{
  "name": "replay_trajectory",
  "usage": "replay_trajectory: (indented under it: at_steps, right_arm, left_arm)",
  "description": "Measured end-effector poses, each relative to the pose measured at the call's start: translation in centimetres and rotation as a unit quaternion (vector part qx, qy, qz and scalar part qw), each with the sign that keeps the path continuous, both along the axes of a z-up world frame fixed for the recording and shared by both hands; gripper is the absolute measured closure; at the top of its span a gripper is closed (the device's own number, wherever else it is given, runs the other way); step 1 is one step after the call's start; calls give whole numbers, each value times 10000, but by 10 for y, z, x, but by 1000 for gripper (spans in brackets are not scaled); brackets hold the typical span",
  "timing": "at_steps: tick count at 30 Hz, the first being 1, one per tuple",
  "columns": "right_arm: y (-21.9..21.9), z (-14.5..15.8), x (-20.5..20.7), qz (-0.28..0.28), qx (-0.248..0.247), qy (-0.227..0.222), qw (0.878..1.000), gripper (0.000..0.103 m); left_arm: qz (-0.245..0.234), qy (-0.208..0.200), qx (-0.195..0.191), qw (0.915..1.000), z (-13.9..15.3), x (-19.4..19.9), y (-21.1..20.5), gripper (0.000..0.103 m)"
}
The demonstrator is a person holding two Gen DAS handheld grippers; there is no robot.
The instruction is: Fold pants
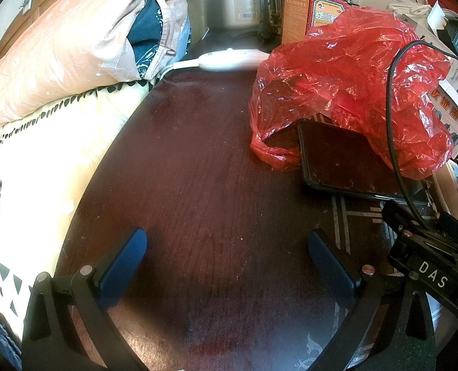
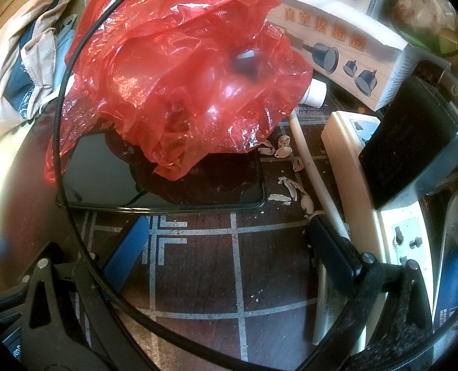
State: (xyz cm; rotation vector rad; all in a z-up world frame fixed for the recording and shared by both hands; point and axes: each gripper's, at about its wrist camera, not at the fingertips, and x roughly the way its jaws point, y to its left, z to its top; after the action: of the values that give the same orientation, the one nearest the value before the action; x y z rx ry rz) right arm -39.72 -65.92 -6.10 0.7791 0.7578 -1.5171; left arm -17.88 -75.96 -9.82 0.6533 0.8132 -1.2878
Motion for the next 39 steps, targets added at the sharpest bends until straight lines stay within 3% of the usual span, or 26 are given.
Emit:
replay_trajectory:
  at_steps: [39]
  right_arm:
    - [4,1,3,19,-2,-9,10000,0]
  left_arm:
    - [-1,-1,0,10000,0,0,0,0]
